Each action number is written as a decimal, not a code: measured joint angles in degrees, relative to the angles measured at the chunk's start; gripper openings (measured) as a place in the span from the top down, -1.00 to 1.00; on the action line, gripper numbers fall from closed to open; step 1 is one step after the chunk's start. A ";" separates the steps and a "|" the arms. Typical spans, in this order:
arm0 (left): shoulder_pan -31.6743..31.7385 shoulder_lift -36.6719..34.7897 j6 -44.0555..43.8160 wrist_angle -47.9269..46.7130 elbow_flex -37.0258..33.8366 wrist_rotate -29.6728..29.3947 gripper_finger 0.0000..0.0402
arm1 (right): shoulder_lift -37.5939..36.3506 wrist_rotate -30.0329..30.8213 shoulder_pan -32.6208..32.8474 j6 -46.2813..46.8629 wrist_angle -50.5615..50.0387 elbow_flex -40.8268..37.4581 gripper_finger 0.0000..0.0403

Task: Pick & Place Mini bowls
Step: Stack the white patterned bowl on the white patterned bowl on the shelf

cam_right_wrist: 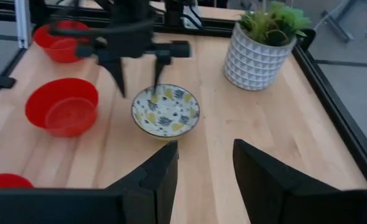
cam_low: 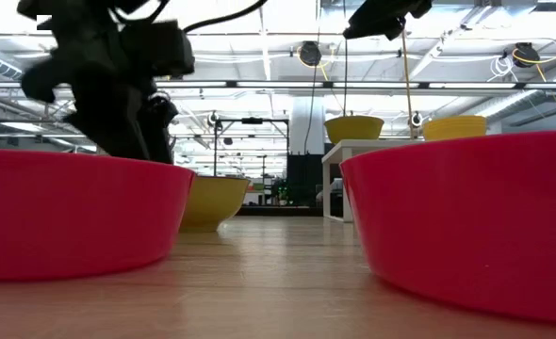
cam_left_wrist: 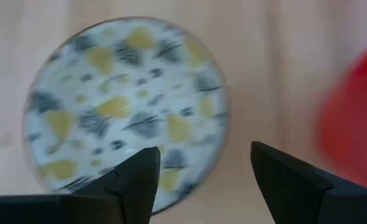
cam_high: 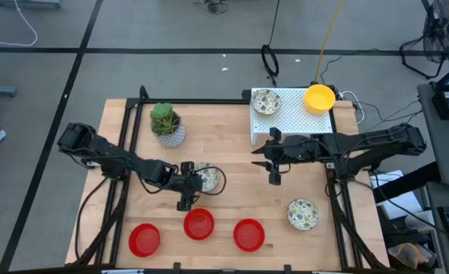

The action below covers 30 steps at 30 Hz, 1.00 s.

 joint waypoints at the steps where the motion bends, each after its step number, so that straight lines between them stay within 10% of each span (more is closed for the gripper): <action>1: 0.04 0.01 -0.39 1.00 -0.75 -1.67 -0.27 | 0.00 0.01 0.29 0.01 0.87 -0.34 0.30; 15: 0.88 0.00 -1.30 7.06 -5.33 -0.52 -0.20 | 0.02 -0.07 2.07 1.46 5.26 -2.71 0.31; 30: 3.06 -0.23 -1.80 8.97 -5.21 -3.99 0.92 | 0.02 -0.33 2.07 2.99 5.15 -2.71 0.40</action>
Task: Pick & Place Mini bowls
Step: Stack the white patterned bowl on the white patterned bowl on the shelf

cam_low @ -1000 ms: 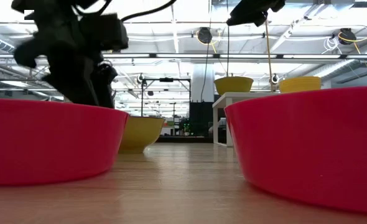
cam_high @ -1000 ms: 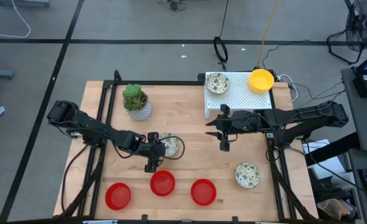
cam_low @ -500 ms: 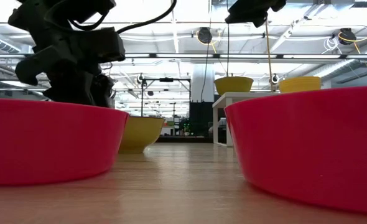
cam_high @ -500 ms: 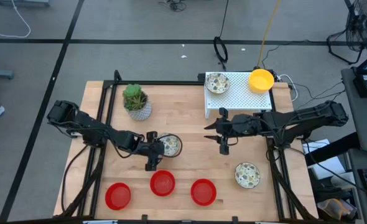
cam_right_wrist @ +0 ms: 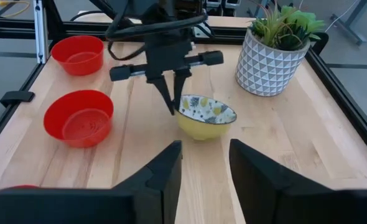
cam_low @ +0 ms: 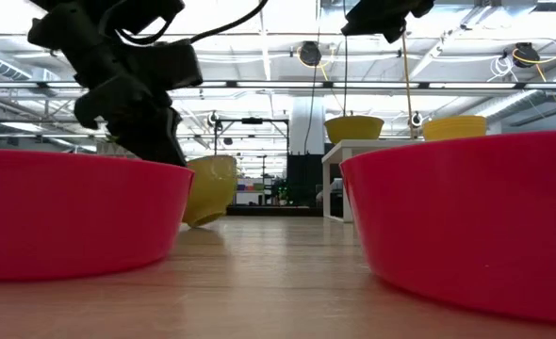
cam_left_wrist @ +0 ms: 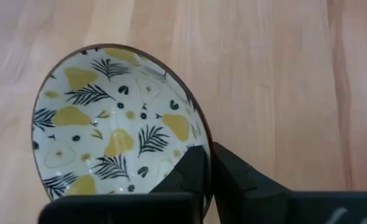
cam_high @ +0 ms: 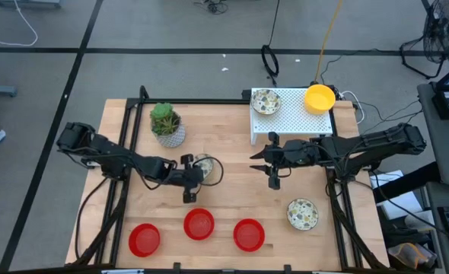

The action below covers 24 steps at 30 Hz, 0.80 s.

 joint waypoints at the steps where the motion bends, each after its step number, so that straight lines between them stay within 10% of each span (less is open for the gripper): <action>1: 0.00 0.09 0.07 0.74 -0.04 0.28 0.90 | 0.00 -0.02 0.00 0.00 -0.03 0.00 0.41; 12: -1.26 0.23 11.14 16.13 -0.26 16.51 0.92 | 2.05 -7.84 1.33 -5.29 2.93 -2.36 0.39; 24: -1.25 0.23 20.75 26.48 -0.20 32.28 0.93 | 13.42 -14.64 5.39 -11.92 35.28 -11.83 0.12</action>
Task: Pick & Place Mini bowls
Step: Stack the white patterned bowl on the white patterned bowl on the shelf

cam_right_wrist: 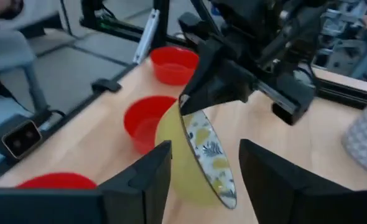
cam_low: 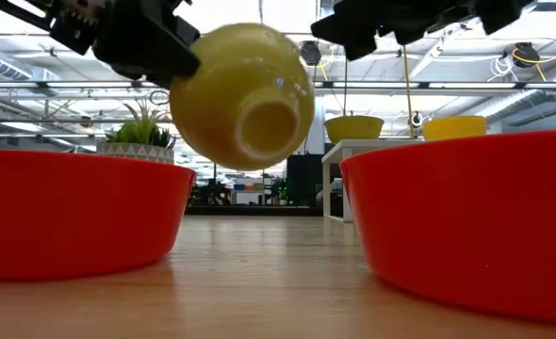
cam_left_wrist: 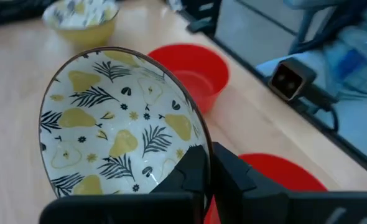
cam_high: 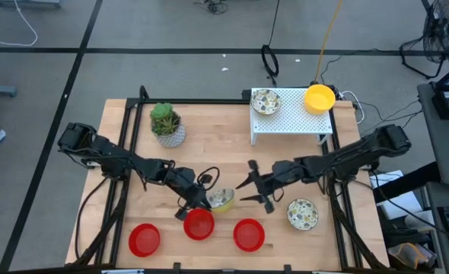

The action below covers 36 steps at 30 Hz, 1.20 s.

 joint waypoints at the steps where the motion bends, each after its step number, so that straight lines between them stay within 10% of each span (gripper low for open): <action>1: 0.00 0.00 0.64 0.22 0.02 0.54 0.95 | 1.19 -1.64 0.00 1.00 2.10 -0.08 0.11; 5: 0.48 0.00 1.18 0.27 0.02 0.94 0.96 | 5.95 -10.68 -0.44 3.98 9.04 -0.10 0.11; 29: 1.88 -0.02 5.21 0.97 0.04 7.86 0.91 | 18.76 -19.98 -3.69 7.51 15.60 3.27 0.14; 36: 1.84 -0.07 5.53 1.82 0.04 6.28 0.87 | 19.23 -24.74 -3.60 6.91 15.98 3.27 0.52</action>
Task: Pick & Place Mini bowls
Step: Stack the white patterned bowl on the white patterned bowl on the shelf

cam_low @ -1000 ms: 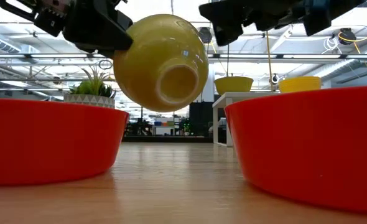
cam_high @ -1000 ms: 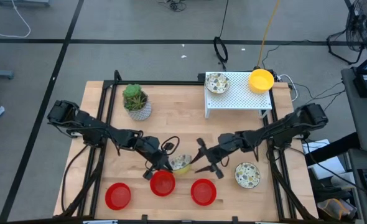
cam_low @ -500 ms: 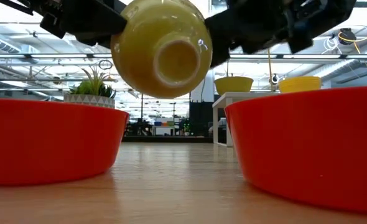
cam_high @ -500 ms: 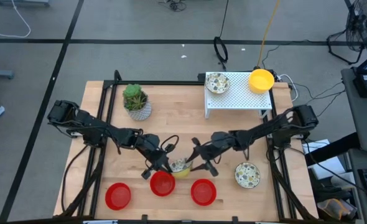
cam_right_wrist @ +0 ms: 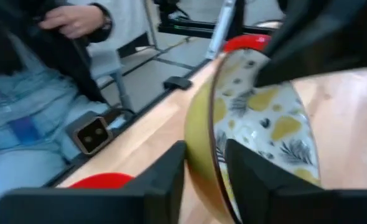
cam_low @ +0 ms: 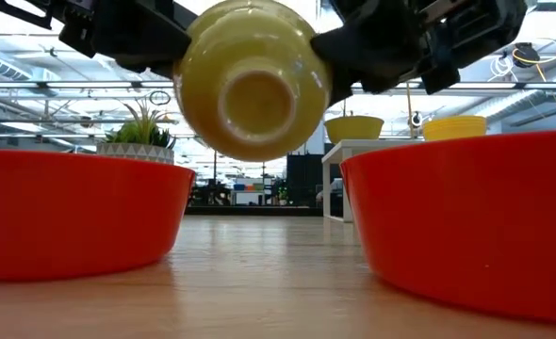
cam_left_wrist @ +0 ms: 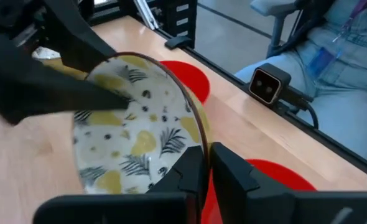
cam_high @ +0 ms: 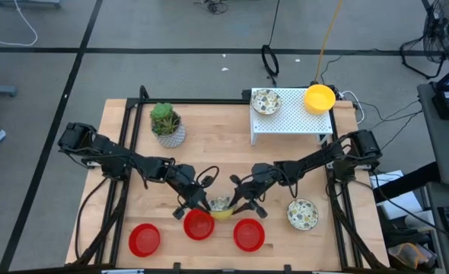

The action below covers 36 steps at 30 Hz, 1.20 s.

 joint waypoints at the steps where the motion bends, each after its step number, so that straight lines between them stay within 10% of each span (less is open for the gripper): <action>1: 0.00 0.00 0.17 0.31 0.00 -0.31 0.87 | -0.05 -0.54 0.03 -0.16 0.12 0.00 0.61; 5: -0.04 0.00 0.64 2.03 0.02 -1.35 0.83 | -0.07 -4.63 0.09 -1.71 0.80 0.06 0.92; 21: -0.04 -0.04 -15.34 9.55 0.11 -5.40 -0.24 | -4.48 -2.79 -1.99 6.43 -10.03 -0.09 0.99; 36: 0.67 -0.04 -13.10 12.99 0.09 -6.89 -0.59 | -34.93 38.00 -4.24 -0.14 -36.06 0.17 1.00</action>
